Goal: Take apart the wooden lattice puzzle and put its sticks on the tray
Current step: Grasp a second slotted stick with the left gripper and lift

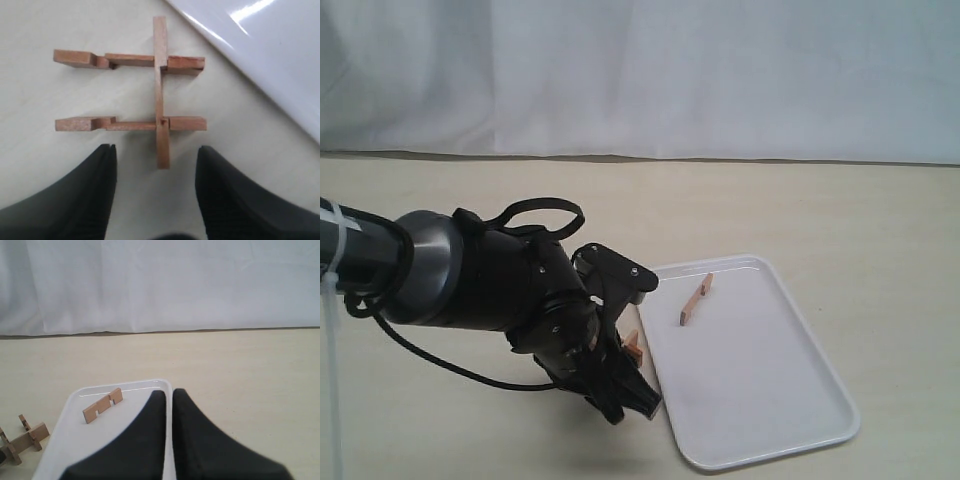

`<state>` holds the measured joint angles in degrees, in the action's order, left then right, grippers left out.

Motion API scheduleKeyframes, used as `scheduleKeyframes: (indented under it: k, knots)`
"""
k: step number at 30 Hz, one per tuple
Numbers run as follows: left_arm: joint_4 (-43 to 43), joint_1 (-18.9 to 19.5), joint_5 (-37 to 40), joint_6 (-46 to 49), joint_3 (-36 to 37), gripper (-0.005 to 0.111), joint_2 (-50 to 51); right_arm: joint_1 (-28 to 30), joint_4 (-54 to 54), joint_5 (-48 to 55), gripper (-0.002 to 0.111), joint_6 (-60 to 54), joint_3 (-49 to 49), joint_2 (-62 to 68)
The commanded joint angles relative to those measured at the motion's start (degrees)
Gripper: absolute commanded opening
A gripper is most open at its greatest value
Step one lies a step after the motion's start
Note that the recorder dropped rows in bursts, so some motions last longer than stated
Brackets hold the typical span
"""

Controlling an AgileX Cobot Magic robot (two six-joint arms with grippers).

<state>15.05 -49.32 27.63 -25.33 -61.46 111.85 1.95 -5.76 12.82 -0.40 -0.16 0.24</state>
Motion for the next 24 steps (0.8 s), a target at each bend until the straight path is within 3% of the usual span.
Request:
scheduleKeyframes:
  k: [1,16,24]
  knots:
    - [0.74,0.05,-0.31,-1.46,0.05,0.047,-0.02,-0.08,0.46,0.15,0.004,-0.43,0.16,-0.24]
    - [1.49,0.05,-2.26,-2.12,0.05,0.044,1.46,-0.08,0.46,0.15,0.004,-0.43,0.16,-0.24]
    - [2.02,0.05,-2.53,-2.12,0.05,0.023,1.46,-0.08,0.46,0.15,0.004,-0.43,0.16,-0.24]
